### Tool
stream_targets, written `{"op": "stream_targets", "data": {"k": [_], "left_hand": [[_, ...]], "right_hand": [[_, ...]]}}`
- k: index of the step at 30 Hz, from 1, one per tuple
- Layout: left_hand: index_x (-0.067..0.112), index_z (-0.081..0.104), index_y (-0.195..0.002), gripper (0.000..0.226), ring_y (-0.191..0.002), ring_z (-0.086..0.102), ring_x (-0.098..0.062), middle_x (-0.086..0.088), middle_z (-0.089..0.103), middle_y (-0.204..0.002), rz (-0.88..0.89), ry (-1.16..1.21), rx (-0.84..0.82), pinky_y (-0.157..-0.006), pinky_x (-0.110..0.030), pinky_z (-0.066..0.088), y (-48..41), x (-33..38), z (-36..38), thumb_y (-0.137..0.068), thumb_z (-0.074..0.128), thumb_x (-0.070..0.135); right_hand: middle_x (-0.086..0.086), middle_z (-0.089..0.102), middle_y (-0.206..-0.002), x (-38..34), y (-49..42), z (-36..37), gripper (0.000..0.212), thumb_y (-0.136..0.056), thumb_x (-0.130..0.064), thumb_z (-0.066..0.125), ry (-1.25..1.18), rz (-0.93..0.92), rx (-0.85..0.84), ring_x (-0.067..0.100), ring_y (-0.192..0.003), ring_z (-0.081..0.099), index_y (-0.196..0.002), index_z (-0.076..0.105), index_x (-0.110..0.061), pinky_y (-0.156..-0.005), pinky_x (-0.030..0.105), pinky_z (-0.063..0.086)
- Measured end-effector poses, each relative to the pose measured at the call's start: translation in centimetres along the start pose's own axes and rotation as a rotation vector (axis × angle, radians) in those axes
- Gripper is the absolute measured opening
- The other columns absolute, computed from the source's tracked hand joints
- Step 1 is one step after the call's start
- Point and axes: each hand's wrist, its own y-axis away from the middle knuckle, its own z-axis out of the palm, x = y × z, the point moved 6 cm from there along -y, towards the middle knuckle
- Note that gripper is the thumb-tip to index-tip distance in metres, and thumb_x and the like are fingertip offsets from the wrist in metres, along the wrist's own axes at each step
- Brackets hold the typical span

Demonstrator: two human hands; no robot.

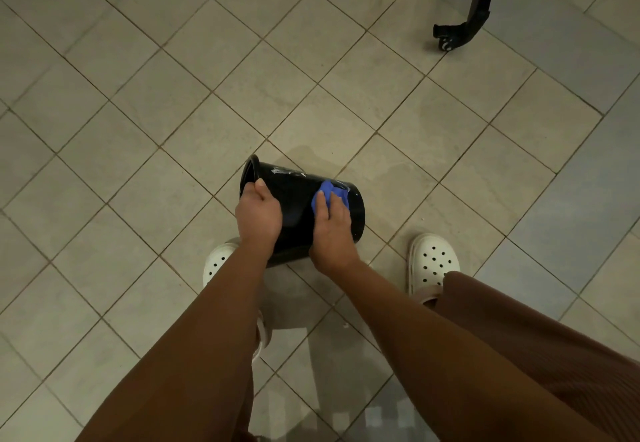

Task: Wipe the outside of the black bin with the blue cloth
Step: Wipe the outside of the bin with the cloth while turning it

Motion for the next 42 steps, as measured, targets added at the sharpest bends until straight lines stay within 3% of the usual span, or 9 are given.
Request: {"op": "stream_targets", "data": {"k": [7, 15, 21, 28, 32, 34, 37, 40, 42], "left_hand": [[0.008, 0.051, -0.098, 0.034, -0.07, 0.05, -0.011, -0.001, 0.051, -0.076, -0.022, -0.003, -0.003, -0.068, -0.027, 0.041, 0.0, -0.7, -0.1, -0.108, 0.029, 0.031], [0.01, 0.049, -0.098, 0.032, -0.071, 0.048, -0.008, 0.001, 0.05, -0.079, -0.061, 0.032, -0.018, -0.065, -0.027, 0.04, -0.1, -0.8, -0.1, -0.108, 0.027, 0.031], [0.005, 0.054, -0.11, 0.037, -0.089, 0.055, -0.021, -0.007, 0.056, -0.09, -0.009, -0.001, -0.036, -0.08, -0.034, 0.044, 0.0, -0.4, 0.2, -0.108, 0.027, 0.03], [0.008, 0.052, -0.117, 0.037, -0.096, 0.058, -0.024, -0.005, 0.056, -0.094, -0.045, 0.029, -0.059, -0.088, -0.041, 0.051, -0.1, -0.5, 0.4, -0.108, 0.027, 0.032], [0.007, 0.053, -0.118, 0.037, -0.083, 0.055, -0.015, 0.002, 0.053, -0.084, 0.008, -0.007, -0.069, -0.087, -0.038, 0.049, 0.4, 0.2, 0.6, -0.108, 0.027, 0.031], [0.008, 0.054, -0.115, 0.036, -0.088, 0.057, -0.02, 0.0, 0.054, -0.086, 0.007, -0.003, -0.07, -0.089, -0.04, 0.05, 0.4, 0.2, 0.5, -0.108, 0.027, 0.031], [0.009, 0.053, -0.112, 0.034, -0.094, 0.059, -0.024, -0.002, 0.055, -0.088, -0.015, 0.012, -0.06, -0.085, -0.039, 0.05, 0.4, -0.1, 0.4, -0.108, 0.028, 0.031], [0.004, 0.054, -0.118, 0.038, -0.094, 0.056, -0.023, -0.007, 0.057, -0.095, -0.016, 0.019, -0.058, -0.08, -0.033, 0.043, 0.3, -0.3, 0.4, -0.108, 0.028, 0.03], [0.004, 0.054, -0.117, 0.039, -0.096, 0.057, -0.024, -0.008, 0.057, -0.096, -0.013, 0.023, -0.067, -0.083, -0.036, 0.047, 0.3, -0.2, 0.5, -0.108, 0.028, 0.03]], "right_hand": [[0.014, 0.004, -0.154, 4.9, -1.1, -0.8, 0.1, -0.077, -0.005, 0.07, -0.08, 0.175, -0.036, 0.03, -0.142, 0.01, -0.149, 0.001, -0.012, -0.117, 0.042, 0.018], [0.01, 0.006, -0.153, 3.9, -1.3, -0.6, 0.096, -0.078, -0.005, 0.068, -0.02, 0.069, -0.01, 0.028, -0.141, 0.013, -0.15, 0.004, -0.015, -0.116, 0.043, 0.022], [0.019, 0.006, -0.153, 3.9, -0.9, 0.1, 0.103, -0.076, -0.009, 0.072, -0.12, 0.367, -0.054, 0.034, -0.14, 0.014, -0.149, -0.001, -0.008, -0.116, 0.045, 0.022], [0.01, 0.007, -0.155, 4.0, -1.7, -0.2, 0.094, -0.078, -0.004, 0.066, -0.072, 0.122, -0.012, 0.029, -0.144, 0.007, -0.15, 0.007, -0.014, -0.117, 0.044, 0.019], [0.011, 0.014, -0.153, 5.9, -2.1, -0.6, 0.086, -0.079, 0.0, 0.061, -0.256, 0.285, -0.016, 0.03, -0.14, 0.015, -0.148, 0.013, -0.014, -0.115, 0.045, 0.024], [0.013, 0.019, -0.149, 6.6, -1.7, -0.3, 0.079, -0.081, 0.001, 0.055, -0.413, 0.441, -0.015, 0.033, -0.134, 0.027, -0.147, 0.014, -0.014, -0.109, 0.045, 0.034], [0.018, 0.049, -0.124, 8.2, -0.6, 0.5, 0.049, -0.078, -0.005, 0.045, -0.693, 0.65, 0.037, 0.038, -0.1, 0.058, -0.12, 0.032, -0.025, -0.074, 0.044, 0.056], [0.022, 0.062, -0.091, 10.8, 0.1, 0.8, 0.021, -0.083, -0.004, 0.041, -0.764, 0.754, 0.113, 0.036, -0.072, 0.065, -0.098, 0.038, -0.019, -0.049, 0.038, 0.054], [0.024, 0.064, -0.082, 12.3, 0.7, 1.3, 0.011, -0.088, -0.004, 0.037, -0.824, 0.856, 0.095, 0.032, -0.059, 0.062, -0.09, 0.041, -0.014, -0.044, 0.033, 0.049]]}}
